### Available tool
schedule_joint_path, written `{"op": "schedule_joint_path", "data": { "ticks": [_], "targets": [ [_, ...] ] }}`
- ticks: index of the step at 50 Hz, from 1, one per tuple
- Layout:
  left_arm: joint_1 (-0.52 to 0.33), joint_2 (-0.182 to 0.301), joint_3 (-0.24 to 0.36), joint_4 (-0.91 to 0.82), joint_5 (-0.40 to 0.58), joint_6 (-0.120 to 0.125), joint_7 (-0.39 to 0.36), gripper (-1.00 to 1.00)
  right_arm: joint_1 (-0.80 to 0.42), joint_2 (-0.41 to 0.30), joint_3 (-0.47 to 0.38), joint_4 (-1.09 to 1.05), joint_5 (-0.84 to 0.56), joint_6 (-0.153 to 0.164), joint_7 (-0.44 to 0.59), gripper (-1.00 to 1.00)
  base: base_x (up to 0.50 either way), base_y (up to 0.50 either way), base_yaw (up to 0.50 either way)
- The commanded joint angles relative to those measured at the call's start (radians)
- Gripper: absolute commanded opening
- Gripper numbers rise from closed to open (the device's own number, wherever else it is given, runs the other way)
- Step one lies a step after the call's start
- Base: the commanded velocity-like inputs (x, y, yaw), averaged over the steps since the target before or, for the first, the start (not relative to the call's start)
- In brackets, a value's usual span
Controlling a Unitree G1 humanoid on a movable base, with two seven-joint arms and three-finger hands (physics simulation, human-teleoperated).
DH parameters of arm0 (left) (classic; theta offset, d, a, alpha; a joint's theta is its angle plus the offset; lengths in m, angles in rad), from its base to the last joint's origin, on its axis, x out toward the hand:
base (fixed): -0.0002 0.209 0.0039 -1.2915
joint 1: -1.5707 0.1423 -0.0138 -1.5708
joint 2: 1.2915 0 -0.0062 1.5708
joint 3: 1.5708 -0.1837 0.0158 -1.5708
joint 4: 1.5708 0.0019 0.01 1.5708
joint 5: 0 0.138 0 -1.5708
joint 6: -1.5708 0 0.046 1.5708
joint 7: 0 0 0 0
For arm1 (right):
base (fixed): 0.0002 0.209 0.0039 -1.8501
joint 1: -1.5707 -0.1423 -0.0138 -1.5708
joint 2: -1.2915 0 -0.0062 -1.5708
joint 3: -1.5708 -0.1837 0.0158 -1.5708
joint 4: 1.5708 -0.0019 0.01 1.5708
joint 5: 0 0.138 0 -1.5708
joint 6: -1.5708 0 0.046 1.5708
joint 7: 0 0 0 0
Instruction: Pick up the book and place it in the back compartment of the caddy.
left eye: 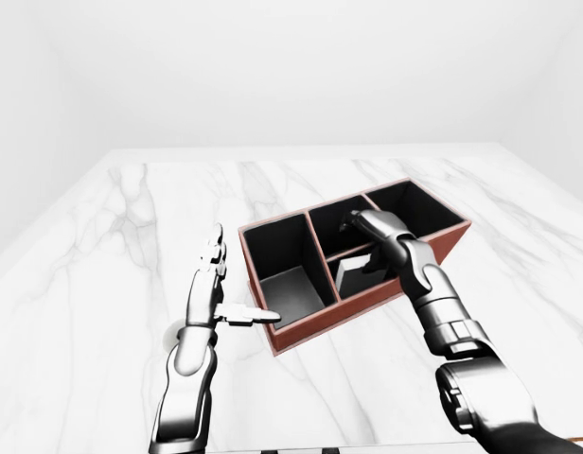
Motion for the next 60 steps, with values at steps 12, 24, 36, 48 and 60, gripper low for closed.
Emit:
{"op": "schedule_joint_path", "data": {
  "ticks": [12, 24, 36, 48, 60],
  "targets": [
    [0.001, 0.0, -0.003, 0.006, 0.003, 0.0, 0.002, 1.0, -0.006, 0.001, -0.016, -0.014, -0.057, -0.004, -0.082, 1.0, 0.01, 0.0, 0.01],
    [0.002, 0.0, -0.003, 0.005, 0.003, 0.0, 0.002, 1.0, 0.063, 0.006, -0.042, -0.176, -0.016, 0.04, -0.024, 1.0, 0.0, 0.0, 0.0],
    [0.001, 0.0, -0.004, 0.006, 0.005, 0.0, 0.003, 1.0, 0.138, 0.016, -0.066, -0.409, 0.03, 0.111, 0.074, 1.0, 0.0, 0.0, 0.0],
    [0.003, 0.0, -0.003, 0.0, 0.005, 0.0, 0.003, 1.0, 0.192, 0.03, -0.081, -0.539, 0.074, 0.155, 0.106, 1.0, 0.0, 0.0, 0.0],
    [0.004, -0.001, -0.005, 0.007, 0.007, 0.0, 0.003, 1.0, 0.262, 0.047, -0.097, -0.673, 0.132, 0.155, 0.118, 1.0, 0.0, 0.0, 0.0]
  ]
}}
